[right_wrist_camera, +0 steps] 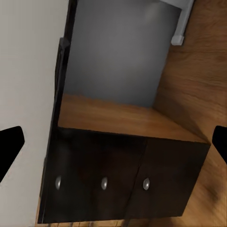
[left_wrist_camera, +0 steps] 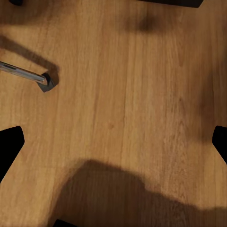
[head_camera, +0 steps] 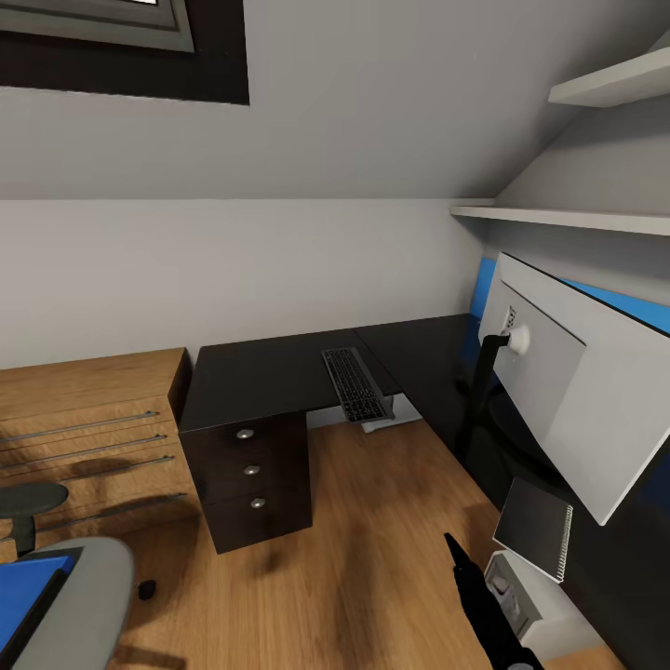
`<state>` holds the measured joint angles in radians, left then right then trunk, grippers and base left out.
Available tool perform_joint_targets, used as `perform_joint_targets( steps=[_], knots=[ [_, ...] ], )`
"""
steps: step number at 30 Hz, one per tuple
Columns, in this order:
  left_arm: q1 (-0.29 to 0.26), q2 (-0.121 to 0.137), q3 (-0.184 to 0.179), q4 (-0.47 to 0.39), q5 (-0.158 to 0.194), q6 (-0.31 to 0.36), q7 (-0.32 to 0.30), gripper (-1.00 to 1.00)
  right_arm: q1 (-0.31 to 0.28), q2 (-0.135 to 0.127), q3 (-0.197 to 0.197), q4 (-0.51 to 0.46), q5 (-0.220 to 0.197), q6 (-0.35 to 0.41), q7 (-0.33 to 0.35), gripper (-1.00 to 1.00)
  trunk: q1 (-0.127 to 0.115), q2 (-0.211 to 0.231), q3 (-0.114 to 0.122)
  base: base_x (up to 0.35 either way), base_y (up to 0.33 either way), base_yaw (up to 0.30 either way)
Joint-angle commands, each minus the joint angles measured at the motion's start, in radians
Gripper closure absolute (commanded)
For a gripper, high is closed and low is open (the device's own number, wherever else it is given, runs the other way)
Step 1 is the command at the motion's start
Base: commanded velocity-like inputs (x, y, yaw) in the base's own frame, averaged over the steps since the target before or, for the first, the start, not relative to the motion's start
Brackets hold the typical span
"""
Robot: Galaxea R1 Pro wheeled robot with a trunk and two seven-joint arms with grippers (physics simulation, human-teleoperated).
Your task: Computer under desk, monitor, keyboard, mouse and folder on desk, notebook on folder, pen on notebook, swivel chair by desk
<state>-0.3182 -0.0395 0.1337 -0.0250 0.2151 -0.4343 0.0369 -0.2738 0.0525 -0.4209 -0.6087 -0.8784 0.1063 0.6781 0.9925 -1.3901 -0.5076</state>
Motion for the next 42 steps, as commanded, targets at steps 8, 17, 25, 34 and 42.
perform_joint_targets(
  steps=[8, 17, 25, 34, 42],
  knots=[
    [-0.001, 0.000, 0.007, 0.000, -0.005, -0.003, 0.002, -1.00, -0.001, -0.018, -0.005, -0.003, -0.078, 0.042, 0.004, -1.00, 0.000, -0.001, -0.001, 0.000, 0.000, 0.000],
    [-0.001, 0.000, 0.007, 0.000, -0.005, -0.003, 0.001, -1.00, -0.001, -0.034, -0.009, -0.002, -0.103, 0.049, 0.004, -1.00, 0.000, -0.001, -0.001, 0.000, 0.000, 0.000],
    [-0.001, 0.000, 0.007, 0.000, -0.005, -0.003, 0.001, -1.00, -0.001, -0.037, -0.013, 0.001, -0.142, 0.049, 0.003, -1.00, 0.000, -0.001, -0.001, 0.000, 0.000, 0.000],
    [-0.001, 0.000, 0.007, 0.000, -0.005, -0.003, 0.000, -1.00, -0.001, -0.048, -0.013, 0.000, -0.182, 0.075, 0.004, -1.00, 0.000, -0.001, -0.001, 0.000, 0.000, 0.000],
    [-0.001, 0.000, 0.007, 0.000, -0.005, -0.003, 0.000, -1.00, -0.001, -0.058, -0.014, -0.001, -0.194, 0.119, 0.007, -1.00, 0.000, -0.001, -0.001, 0.000, 0.000, 0.000]
  ],
)
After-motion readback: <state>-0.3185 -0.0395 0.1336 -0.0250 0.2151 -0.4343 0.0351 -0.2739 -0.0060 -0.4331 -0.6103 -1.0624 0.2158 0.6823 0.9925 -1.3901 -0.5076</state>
